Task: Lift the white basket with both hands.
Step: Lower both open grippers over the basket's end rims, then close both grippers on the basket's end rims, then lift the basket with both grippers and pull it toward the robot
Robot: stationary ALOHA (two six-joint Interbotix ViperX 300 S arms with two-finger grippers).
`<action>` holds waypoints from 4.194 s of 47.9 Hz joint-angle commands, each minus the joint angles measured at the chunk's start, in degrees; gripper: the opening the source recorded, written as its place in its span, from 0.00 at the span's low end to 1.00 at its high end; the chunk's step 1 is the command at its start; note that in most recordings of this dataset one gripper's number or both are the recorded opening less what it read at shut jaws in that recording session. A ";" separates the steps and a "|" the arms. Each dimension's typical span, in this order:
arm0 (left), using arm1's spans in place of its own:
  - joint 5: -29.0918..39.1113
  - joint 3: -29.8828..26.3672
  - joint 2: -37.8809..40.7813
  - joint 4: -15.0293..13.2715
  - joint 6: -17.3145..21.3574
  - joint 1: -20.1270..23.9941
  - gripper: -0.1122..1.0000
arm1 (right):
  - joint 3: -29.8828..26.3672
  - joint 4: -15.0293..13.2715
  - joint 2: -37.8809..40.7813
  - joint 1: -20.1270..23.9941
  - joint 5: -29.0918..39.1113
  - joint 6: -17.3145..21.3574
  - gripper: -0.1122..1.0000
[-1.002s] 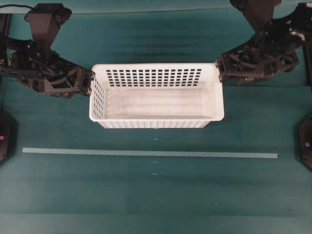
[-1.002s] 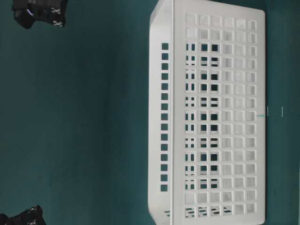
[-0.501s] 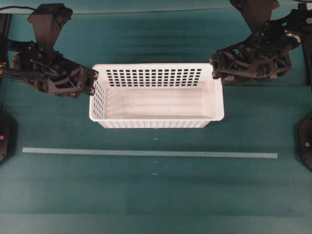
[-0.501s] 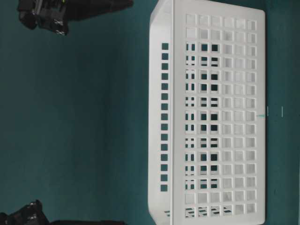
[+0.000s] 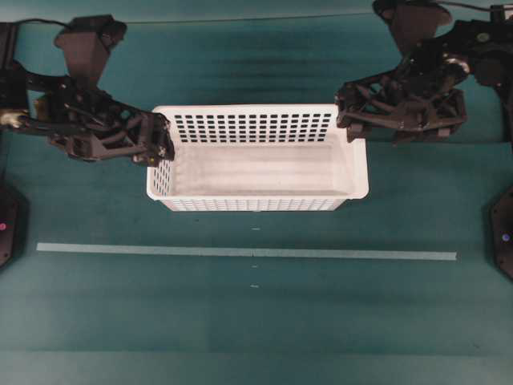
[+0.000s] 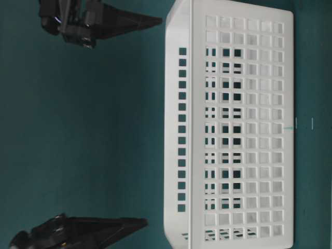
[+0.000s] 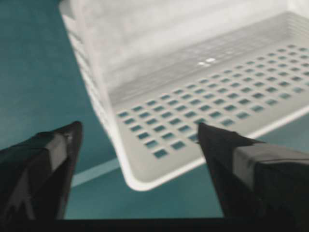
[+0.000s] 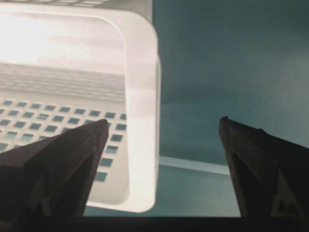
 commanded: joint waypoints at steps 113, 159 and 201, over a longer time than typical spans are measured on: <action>-11.07 1.76 13.45 0.18 -4.83 1.14 0.10 | 4.13 -0.70 10.20 3.78 -16.26 9.23 0.25; -6.50 -1.23 9.32 0.18 -5.62 -1.14 0.08 | 2.81 -1.05 5.98 6.77 -10.55 9.40 0.25; -6.42 1.05 6.33 0.44 -15.21 -14.68 0.08 | 4.04 -3.60 5.71 21.27 -12.57 22.15 0.25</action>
